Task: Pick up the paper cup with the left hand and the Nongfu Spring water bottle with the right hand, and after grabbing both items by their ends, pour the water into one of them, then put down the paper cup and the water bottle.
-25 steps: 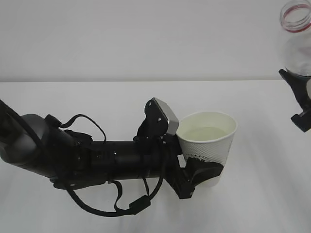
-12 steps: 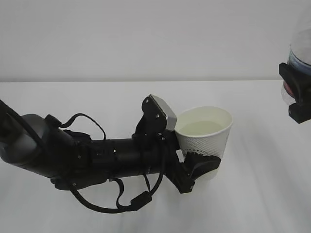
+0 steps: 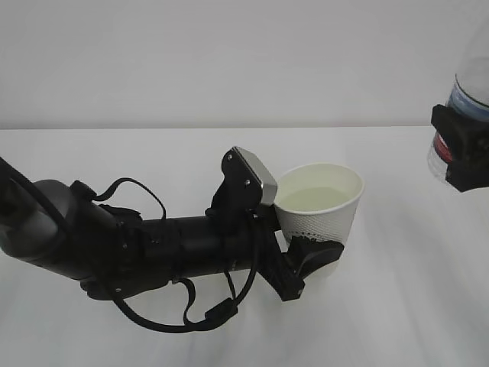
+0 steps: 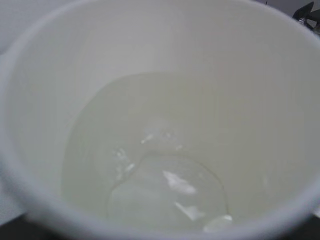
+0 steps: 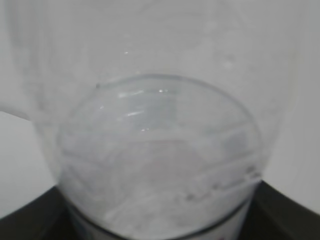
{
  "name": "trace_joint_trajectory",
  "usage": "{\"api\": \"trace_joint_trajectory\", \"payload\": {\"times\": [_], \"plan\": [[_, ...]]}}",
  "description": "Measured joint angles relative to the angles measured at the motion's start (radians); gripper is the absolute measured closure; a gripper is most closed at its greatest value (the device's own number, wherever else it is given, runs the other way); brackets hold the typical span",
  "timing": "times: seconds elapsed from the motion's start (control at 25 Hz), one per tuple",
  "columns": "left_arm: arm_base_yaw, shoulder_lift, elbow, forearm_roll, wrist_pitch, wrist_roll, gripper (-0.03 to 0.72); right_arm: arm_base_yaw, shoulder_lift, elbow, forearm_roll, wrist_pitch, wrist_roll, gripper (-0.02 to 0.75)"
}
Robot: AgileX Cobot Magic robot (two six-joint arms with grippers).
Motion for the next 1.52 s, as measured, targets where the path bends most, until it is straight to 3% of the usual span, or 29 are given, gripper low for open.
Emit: {"api": "trace_joint_trajectory", "payload": {"times": [0.28, 0.72, 0.92, 1.16, 1.52], "plan": [[0.0, 0.0, 0.0, -0.019, 0.02, 0.0, 0.189, 0.0, 0.079, 0.0, 0.002, -0.082, 0.105, 0.224], [0.0, 0.0, 0.0, -0.025, 0.025, 0.0, 0.192, 0.0, 0.219, -0.002, 0.009, -0.208, 0.115, 0.224], [0.0, 0.0, 0.0, -0.025, 0.025, 0.0, 0.193, 0.0, 0.314, -0.007, 0.087, -0.341, 0.118, 0.224], [0.0, 0.0, 0.0, -0.025, 0.025, 0.001, 0.193, 0.0, 0.384, -0.008, 0.227, -0.356, 0.118, 0.224], [0.0, 0.0, 0.0, -0.025, 0.026, 0.005, 0.194, 0.0, 0.391, -0.008, 0.268, -0.362, 0.113, 0.224]]}}
